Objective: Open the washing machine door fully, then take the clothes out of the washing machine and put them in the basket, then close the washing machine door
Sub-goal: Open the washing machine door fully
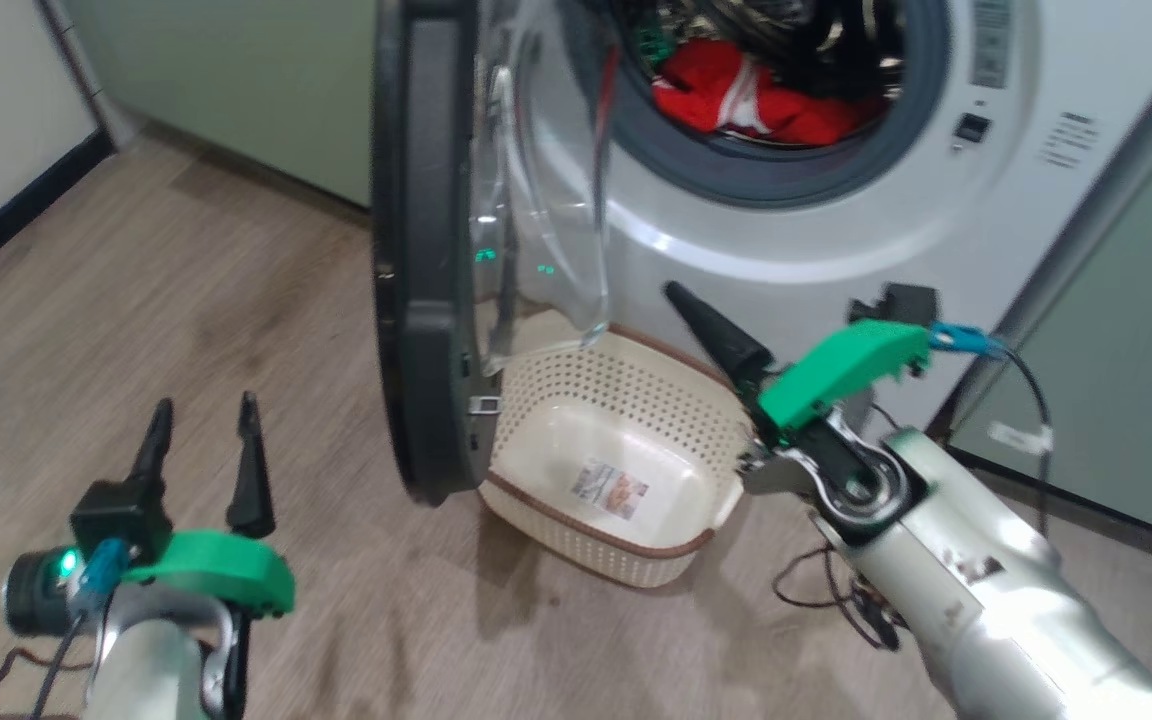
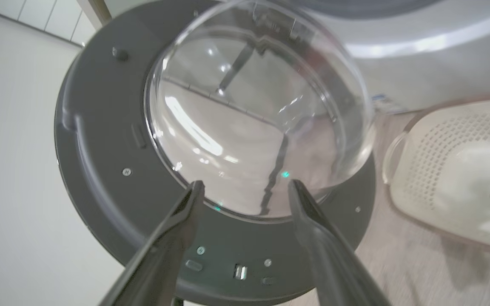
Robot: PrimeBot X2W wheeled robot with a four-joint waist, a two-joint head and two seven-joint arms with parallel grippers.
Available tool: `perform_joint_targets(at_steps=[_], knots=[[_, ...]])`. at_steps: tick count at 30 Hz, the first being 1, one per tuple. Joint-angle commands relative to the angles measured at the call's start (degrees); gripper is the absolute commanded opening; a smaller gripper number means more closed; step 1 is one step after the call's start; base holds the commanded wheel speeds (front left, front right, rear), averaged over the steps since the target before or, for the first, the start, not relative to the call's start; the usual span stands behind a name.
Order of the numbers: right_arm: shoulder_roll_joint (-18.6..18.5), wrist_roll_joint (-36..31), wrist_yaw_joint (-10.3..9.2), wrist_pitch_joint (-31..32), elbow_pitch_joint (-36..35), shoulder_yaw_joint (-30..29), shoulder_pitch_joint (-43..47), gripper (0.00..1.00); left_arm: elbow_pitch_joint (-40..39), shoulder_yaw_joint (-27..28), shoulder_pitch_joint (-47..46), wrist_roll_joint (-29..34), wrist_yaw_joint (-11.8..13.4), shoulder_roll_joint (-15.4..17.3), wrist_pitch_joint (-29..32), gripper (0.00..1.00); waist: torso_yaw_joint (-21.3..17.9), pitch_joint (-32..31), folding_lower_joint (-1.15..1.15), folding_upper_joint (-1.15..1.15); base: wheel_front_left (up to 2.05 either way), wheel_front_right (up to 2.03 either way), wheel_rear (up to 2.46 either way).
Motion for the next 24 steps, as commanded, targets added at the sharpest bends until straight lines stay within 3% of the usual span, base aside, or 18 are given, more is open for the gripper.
perform_joint_targets(at_steps=[1, 9, 13, 18, 24], knots=[[-0.31, -1.19, 0.00, -1.67, -2.33, -0.54, -0.79, 1.00, -1.82, 2.27, -1.59, 0.58, -0.04, 1.31, -0.38, 1.00, -1.81, -0.69, 0.00, 0.00, 0.00, 0.00, 0.00], [-6.72, -12.99, 0.00, -16.37, -4.34, 2.08, 2.92, 1.00, -1.66, 4.61, -0.77, 1.26, -0.47, 1.84, -0.38, 1.00, -6.66, -1.73, 0.00, 0.00, 0.00, 0.00, 0.00], [-9.06, -20.26, 0.00, -19.39, -3.68, 2.36, 4.23, 1.00, -1.23, 5.52, -0.77, 1.38, -0.62, 1.90, -0.38, 1.00, -8.16, -2.28, 0.00, 0.00, 0.00, 0.00, 0.00], [-9.08, -39.76, 0.00, -19.49, -7.60, -9.44, 8.31, 1.00, -0.99, 6.31, -0.90, 1.57, -0.84, 1.82, -0.38, 1.00, -9.29, -2.47, 0.00, 0.00, 0.00, 0.00, 0.00], [-4.94, -60.07, 0.00, -19.51, -14.56, -20.04, 17.03, 1.00, -0.70, 6.58, -0.52, 1.93, -1.23, 1.47, -0.38, 1.00, -9.71, -2.79, 0.00, 0.00, 0.00, 0.00, 0.00]])
